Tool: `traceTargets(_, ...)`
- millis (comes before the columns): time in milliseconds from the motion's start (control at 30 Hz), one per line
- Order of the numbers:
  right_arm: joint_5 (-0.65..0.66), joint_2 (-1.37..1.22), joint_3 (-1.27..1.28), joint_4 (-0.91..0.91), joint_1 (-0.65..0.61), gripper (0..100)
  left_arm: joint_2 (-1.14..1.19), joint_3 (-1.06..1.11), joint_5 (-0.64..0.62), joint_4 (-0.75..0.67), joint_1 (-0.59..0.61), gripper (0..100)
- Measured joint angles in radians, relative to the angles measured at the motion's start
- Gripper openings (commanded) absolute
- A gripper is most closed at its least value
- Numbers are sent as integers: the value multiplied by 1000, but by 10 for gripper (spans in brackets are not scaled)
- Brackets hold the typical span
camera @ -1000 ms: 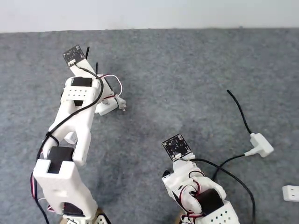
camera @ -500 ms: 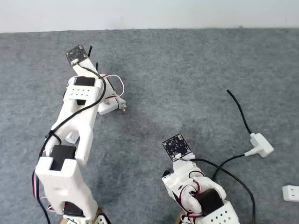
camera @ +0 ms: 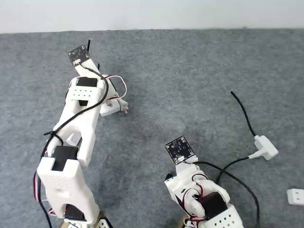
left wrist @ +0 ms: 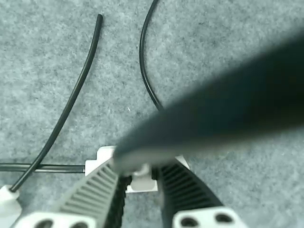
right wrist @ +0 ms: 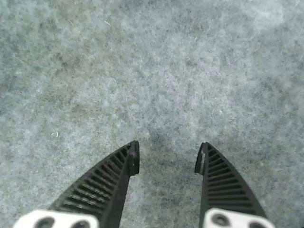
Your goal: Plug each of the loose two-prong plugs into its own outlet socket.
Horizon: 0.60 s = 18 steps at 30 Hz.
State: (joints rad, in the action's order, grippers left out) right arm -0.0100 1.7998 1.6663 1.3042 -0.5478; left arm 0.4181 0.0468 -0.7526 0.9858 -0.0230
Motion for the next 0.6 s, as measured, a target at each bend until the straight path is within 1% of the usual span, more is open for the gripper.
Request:
traceTargets(400, 0, 0, 0, 0, 0, 199, 0, -2, 161, 0, -3, 10)
traceTargets(467, 0, 0, 0, 0, 0, 199, 0, -2, 218, 2, -5, 10)
traceTargets(600, 0, 0, 0, 0, 0, 199, 0, -2, 391, 5, -8, 10)
